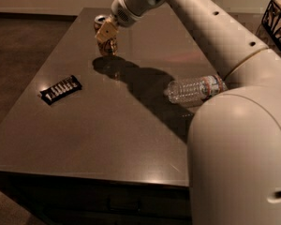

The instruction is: Move orange can near rxbar chocolate

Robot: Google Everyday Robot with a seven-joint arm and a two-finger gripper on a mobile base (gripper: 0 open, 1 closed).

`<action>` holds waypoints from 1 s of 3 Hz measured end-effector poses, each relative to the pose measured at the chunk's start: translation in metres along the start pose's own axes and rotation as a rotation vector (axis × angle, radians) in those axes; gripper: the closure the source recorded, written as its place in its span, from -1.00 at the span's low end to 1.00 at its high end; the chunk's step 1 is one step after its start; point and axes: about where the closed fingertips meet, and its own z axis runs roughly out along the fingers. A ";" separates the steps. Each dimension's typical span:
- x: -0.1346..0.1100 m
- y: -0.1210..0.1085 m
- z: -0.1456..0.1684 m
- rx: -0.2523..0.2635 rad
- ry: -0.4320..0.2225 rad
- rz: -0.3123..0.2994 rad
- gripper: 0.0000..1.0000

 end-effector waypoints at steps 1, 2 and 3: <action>-0.003 0.040 0.006 -0.072 -0.006 -0.057 1.00; -0.004 0.068 0.007 -0.132 -0.023 -0.088 1.00; -0.004 0.085 0.010 -0.191 -0.037 -0.102 0.65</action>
Offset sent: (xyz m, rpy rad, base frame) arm -0.0883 0.0398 -0.0127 0.0259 0.0355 0.2302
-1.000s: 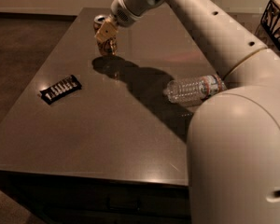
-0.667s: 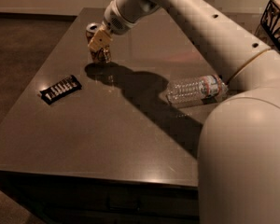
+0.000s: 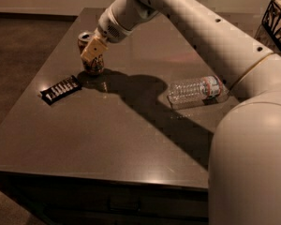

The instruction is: Move orange can near rxbar chocolate

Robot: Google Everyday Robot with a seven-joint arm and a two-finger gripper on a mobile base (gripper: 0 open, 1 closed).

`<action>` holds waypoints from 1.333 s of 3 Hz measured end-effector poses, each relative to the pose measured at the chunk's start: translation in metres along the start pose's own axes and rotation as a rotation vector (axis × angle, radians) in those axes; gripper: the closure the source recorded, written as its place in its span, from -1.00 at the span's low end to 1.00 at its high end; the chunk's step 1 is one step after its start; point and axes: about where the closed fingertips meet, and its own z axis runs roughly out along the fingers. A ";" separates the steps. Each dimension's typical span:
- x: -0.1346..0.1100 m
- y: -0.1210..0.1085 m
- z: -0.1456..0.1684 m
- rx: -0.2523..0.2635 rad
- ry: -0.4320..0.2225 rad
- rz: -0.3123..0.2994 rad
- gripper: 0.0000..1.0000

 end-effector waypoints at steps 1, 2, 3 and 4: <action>0.000 0.013 0.005 -0.050 -0.012 -0.010 0.16; 0.004 0.019 0.009 -0.075 -0.011 -0.009 -0.30; 0.004 0.020 0.012 -0.081 -0.010 -0.010 -0.76; 0.004 0.021 0.014 -0.086 -0.009 -0.010 -1.00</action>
Offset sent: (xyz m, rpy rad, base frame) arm -0.0213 0.0013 -0.0158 0.0101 0.0583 0.0721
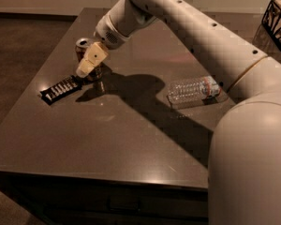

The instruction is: Move orange can near rxbar chocolate

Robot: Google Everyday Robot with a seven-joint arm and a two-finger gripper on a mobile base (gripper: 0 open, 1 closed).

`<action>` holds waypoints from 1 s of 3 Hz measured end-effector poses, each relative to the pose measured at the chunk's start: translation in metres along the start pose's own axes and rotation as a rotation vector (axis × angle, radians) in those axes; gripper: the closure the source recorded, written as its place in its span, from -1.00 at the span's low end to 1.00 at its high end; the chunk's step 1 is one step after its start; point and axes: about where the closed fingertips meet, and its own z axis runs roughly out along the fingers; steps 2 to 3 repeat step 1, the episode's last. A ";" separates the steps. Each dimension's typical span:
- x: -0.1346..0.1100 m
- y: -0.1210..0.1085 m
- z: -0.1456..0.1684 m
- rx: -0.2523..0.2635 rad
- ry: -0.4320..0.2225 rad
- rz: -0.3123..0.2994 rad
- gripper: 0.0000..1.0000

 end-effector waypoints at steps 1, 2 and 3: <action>0.000 0.000 0.000 0.000 0.000 0.000 -1.00; 0.000 0.000 0.000 0.000 0.000 0.000 -1.00; 0.000 0.000 0.000 0.000 0.000 0.000 -1.00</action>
Offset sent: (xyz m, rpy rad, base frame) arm 0.0000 0.0000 0.0000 0.0000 0.0000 0.0000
